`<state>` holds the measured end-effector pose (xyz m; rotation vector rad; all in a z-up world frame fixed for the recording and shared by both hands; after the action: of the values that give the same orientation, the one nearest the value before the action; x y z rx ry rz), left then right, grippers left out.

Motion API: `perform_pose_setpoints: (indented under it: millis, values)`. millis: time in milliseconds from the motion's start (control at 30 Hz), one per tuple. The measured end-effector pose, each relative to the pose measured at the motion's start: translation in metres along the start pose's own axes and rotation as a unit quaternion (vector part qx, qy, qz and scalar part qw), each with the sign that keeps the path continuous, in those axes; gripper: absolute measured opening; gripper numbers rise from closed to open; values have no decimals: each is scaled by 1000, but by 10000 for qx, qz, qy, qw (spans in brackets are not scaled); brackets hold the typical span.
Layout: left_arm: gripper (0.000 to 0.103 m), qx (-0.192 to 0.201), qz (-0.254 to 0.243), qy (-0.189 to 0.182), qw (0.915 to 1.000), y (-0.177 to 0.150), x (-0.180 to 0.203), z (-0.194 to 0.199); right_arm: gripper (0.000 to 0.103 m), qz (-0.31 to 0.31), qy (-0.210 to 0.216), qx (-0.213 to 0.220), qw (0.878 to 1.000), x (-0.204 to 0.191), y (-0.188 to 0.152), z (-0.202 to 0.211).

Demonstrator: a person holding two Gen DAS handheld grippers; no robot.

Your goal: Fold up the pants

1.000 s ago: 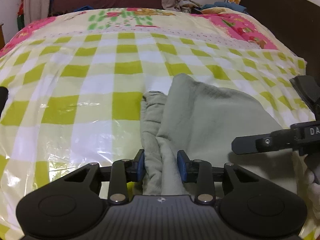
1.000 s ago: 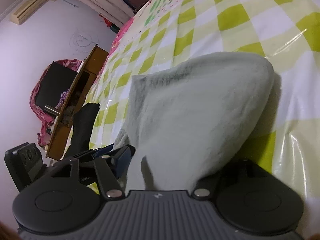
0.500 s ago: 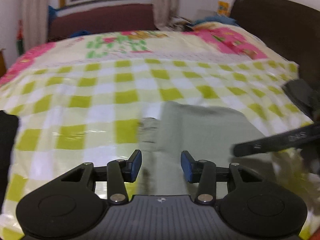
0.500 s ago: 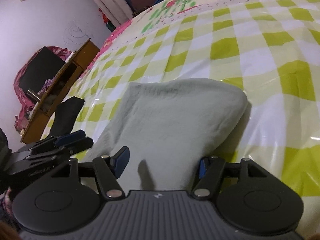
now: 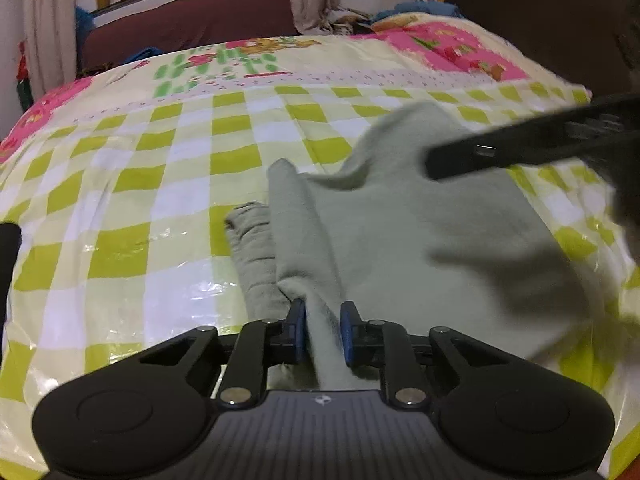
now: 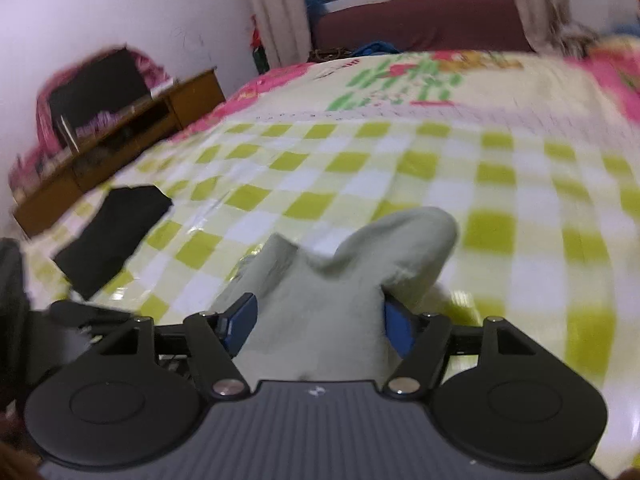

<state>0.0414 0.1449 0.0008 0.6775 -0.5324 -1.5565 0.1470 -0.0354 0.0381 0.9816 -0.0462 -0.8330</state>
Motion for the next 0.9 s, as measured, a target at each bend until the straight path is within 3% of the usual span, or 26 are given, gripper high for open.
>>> perform_pose_setpoints:
  millis: [100,200,300,400,533,567,600,667,700,900]
  values:
    - [32,57,227,-101,9997,-1,-7,3,69,416,-637,221,9969,-1,12,4]
    - [31,67,340,-245,9991,-5,-11,1,70,-105,-1018,239,9945,17,14,14]
    - [31,82,455,-284,9985,-9,-12,0,71,-113,-474,270,9985,2,16,12]
    - [31,124,566,-282,9979,-10,-14,3,72,-155,257,-212,9993,-25,19,-30]
    - [31,171,614,-252,9977,-13,-15,6,69,-231,163,-750,9968,-37,11,-86]
    - [31,184,643,-258,9974,-13,-16,6,63,-357,107,-810,9960,-33,9,-94]
    - [30,194,674,-269,9972,-13,-17,6,44,-509,56,-838,9952,-27,6,-97]
    - [29,213,719,-293,9968,-14,-19,7,17,-947,222,-864,9915,-13,4,-97]
    - [28,222,734,-320,9965,-14,-20,7,11,-1062,343,-842,9902,-11,6,-92]
    - [25,333,807,-336,9956,-15,-26,18,6,-858,781,-589,9915,-34,24,-75]
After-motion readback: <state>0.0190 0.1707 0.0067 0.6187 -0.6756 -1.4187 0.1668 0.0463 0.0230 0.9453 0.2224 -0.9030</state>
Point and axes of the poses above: each gripper's, at about its wrist camera, not at the fingertips, and z roughly against the way its jaws point, x to its right, y to its top, the point moved 1 cm from there along -z, roughly the way its jaws point, and after that the axes turned 13 degrees about y, right-handed, at the moved point
